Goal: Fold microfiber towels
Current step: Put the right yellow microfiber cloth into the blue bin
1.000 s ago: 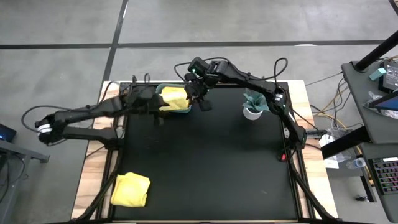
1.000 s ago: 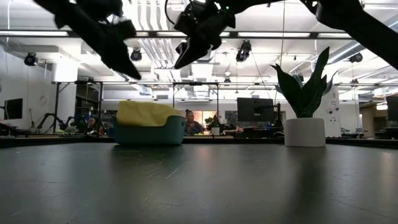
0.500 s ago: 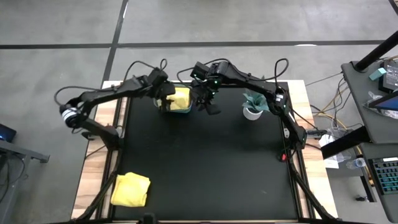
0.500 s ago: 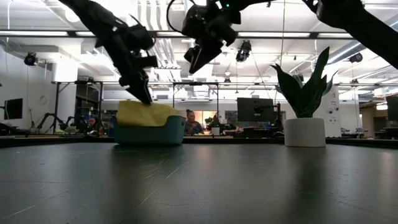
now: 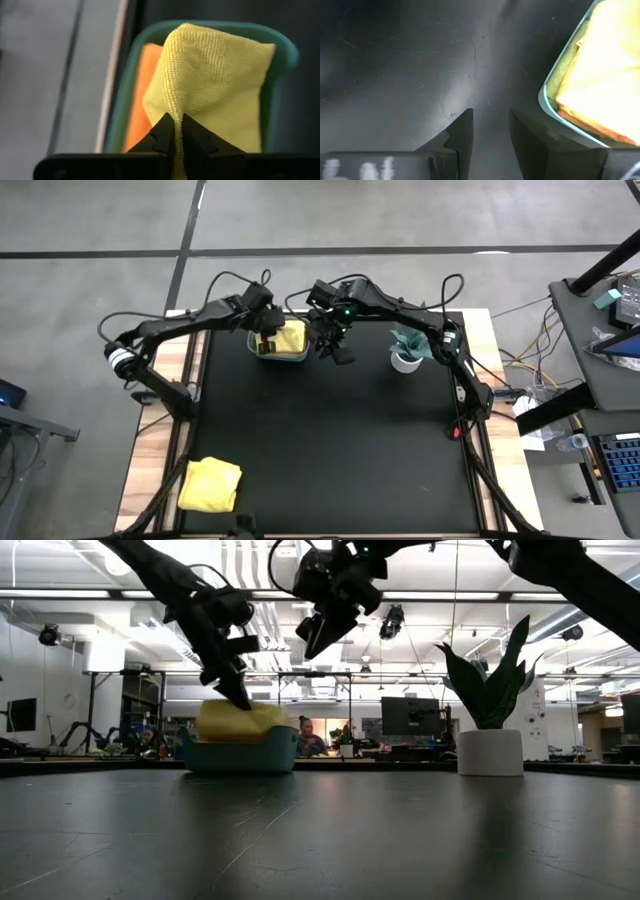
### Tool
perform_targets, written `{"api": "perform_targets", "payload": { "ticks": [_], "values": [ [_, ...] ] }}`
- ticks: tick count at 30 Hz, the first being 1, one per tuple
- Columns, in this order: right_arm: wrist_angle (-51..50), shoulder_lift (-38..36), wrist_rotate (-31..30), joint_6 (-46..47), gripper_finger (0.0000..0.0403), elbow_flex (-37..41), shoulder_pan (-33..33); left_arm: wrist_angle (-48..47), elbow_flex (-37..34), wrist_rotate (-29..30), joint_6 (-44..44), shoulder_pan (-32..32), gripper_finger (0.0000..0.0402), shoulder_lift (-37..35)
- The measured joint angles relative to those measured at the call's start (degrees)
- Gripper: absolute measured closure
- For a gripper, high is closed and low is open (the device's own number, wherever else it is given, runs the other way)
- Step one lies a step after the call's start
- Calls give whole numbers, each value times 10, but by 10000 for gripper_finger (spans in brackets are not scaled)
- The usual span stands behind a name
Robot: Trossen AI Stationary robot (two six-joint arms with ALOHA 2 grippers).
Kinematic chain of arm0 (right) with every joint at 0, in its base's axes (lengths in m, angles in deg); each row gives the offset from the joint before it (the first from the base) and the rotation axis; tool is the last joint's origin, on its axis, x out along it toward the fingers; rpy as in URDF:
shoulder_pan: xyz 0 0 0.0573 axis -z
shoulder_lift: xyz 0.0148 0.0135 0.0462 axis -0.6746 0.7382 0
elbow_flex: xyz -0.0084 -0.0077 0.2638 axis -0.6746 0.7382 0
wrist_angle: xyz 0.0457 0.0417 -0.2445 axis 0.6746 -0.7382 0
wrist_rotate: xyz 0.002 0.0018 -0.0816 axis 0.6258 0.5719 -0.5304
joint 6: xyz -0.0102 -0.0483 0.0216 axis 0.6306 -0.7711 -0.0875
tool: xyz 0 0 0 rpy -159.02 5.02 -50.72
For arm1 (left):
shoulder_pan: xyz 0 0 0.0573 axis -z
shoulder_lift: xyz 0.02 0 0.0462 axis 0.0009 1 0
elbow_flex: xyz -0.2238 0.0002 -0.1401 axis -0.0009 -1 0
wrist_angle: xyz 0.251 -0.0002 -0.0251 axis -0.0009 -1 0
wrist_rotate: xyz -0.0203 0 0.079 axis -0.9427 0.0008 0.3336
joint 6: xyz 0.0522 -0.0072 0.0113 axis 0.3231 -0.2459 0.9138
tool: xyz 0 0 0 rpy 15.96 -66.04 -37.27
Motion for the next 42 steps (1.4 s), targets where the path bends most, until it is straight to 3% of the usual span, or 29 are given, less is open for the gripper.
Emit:
{"api": "perform_targets", "payload": {
  "ticks": [6, 12, 16, 23, 27, 31, 34, 39, 42],
  "values": [
    [1, 0, 0, 5, 287, 0, 0, 35, 0, -3, 32, -23, 383, 0],
    [3, 0, 1, 15, 287, 0, 0, 40, -5, -65, 33, -47, 382, 0],
    [15, 0, 10, 17, 287, 4, 0, 44, -7, -68, 29, -52, 370, 0],
    [94, 0, 30, 31, 287, 61, 0, 45, -6, -68, 13, -53, 284, 0],
    [201, 1, 27, 67, 287, 113, 0, 51, -6, -35, 17, -53, 223, -2],
    [308, 1, -59, 111, 287, 149, 1, 37, -6, 1, 41, -54, 185, -26],
    [368, 1, -126, 121, 287, 165, 7, 25, -7, 3, 46, -53, 179, -57],
    [429, 1, -131, 142, 287, 168, 28, 3, -30, -2, 43, -56, 186, -119],
    [462, 1, -126, 174, 287, 171, 43, 6, -62, -36, 41, -59, 193, -142]
  ]
}}
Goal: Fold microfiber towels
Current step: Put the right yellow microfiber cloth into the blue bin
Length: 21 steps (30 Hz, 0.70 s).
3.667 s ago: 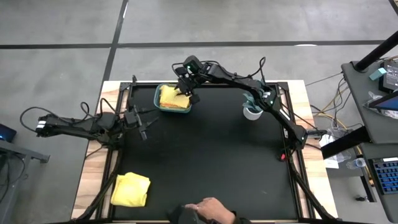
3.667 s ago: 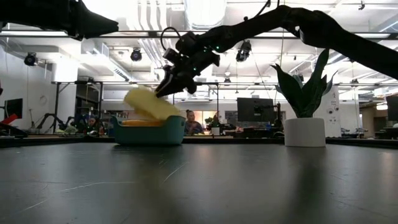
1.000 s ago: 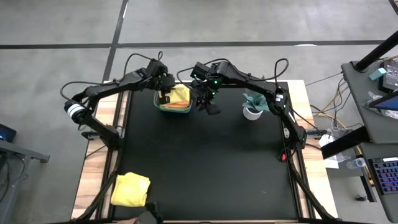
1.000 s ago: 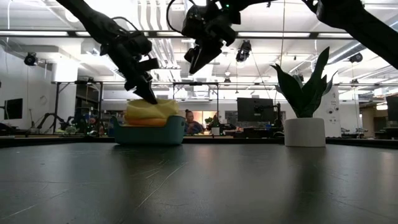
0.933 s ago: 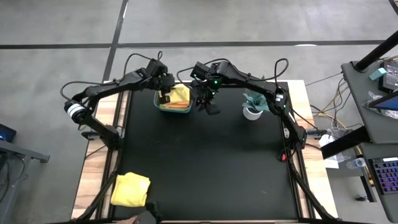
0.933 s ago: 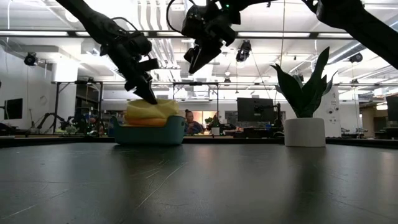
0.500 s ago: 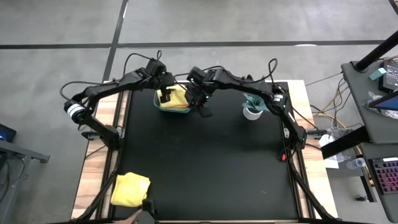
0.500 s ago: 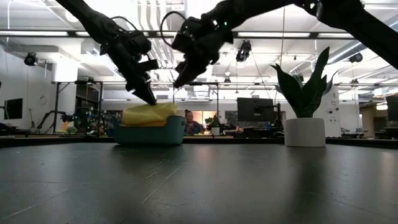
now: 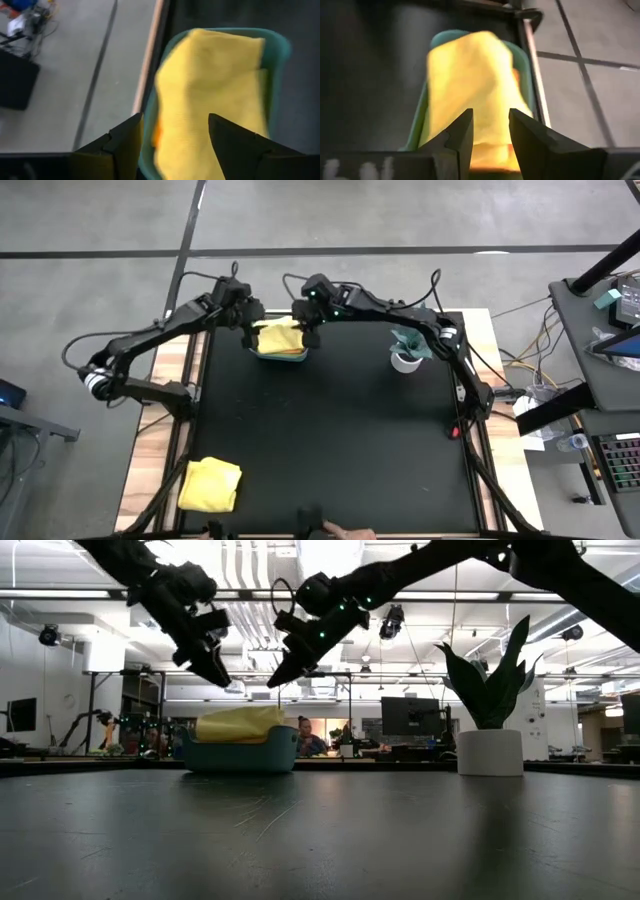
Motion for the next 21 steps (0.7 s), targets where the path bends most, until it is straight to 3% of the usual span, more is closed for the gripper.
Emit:
{"api": "perform_targets", "payload": {
  "ticks": [8, 17, 21],
  "values": [
    [43, 34, 42, 83, 277, 9, 28, 76, -72, -13, -1, -17, 211, 11],
    [53, 53, 56, 109, 224, 9, 30, 96, -76, -15, -2, -48, 229, 62],
    [55, 54, 56, 99, 234, 12, 30, 98, -77, -17, 1, -51, 250, 80]
  ]
}}
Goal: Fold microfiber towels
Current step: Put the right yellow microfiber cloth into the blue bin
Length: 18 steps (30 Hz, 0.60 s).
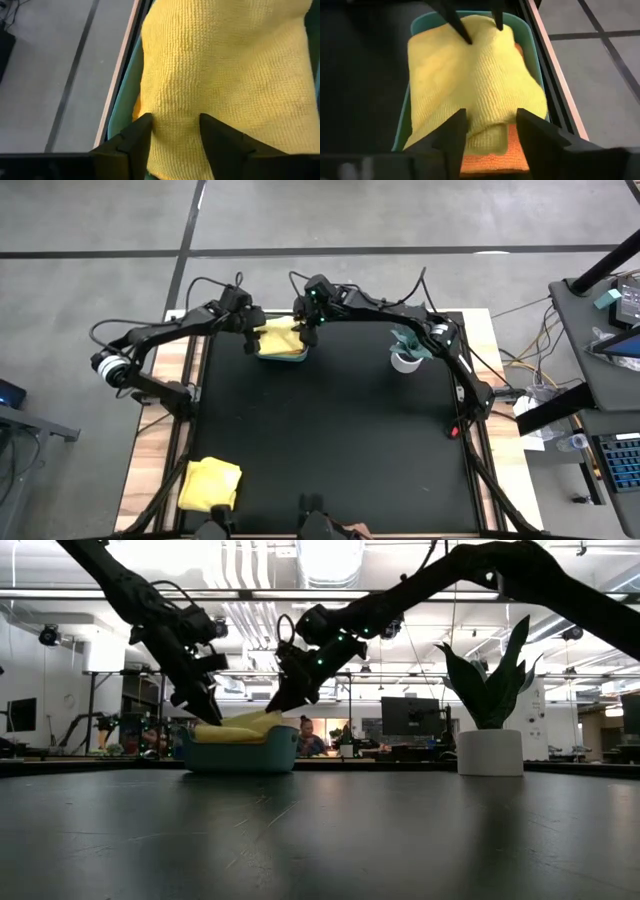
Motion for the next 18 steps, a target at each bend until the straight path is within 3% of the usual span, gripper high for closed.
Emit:
{"api": "perform_targets", "payload": {
  "ticks": [7, 11, 18],
  "values": [
    [0, 0, 26, -34, 375, 12, -2, 5, 16, 0, 8, -1, 339, -6],
    [-2, -3, 35, -29, 389, 13, -6, 5, 30, -1, 15, -1, 393, -18],
    [-5, -25, 20, -10, 393, 10, -7, 5, 60, -1, 27, -1, 400, -20]
  ]
}}
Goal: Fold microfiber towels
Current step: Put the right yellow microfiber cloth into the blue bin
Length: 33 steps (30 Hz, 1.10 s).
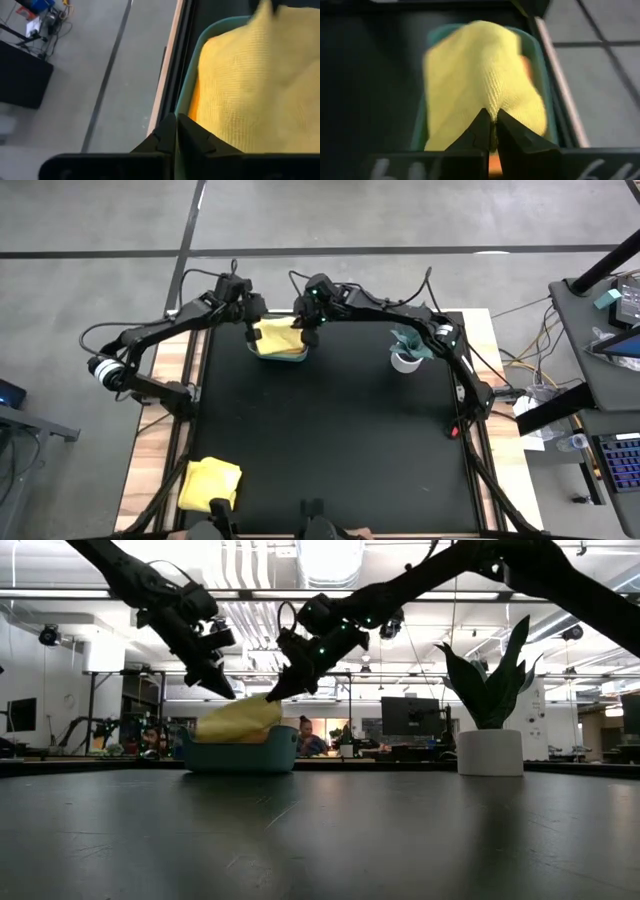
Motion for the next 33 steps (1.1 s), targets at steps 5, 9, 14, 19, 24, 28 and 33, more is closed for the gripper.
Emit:
{"api": "perform_targets", "payload": {
  "ticks": [5, 9, 14, 19, 24, 28, 33],
  "values": [
    [-24, -1, -57, 0, 393, 6, 0, -9, -1, -13, -25, -3, 390, 0],
    [-27, -1, -58, -1, 394, 15, 0, -42, -2, -41, -47, -18, 354, 0],
    [-24, -1, -57, -7, 394, 22, 0, -43, -7, -104, -59, -43, 280, 2],
    [-20, -1, -56, -10, 392, 23, 0, -7, -36, -110, -54, -49, 212, 3],
    [-6, -1, -56, -10, 391, 28, 0, 10, -57, -125, -44, -49, 198, 3],
    [-7, -1, -56, -11, 391, 33, 0, 50, -77, -126, -46, -49, 211, 3],
    [-5, -1, -56, -11, 390, 39, 0, 72, -79, -135, -59, -49, 236, 16]
  ]
}}
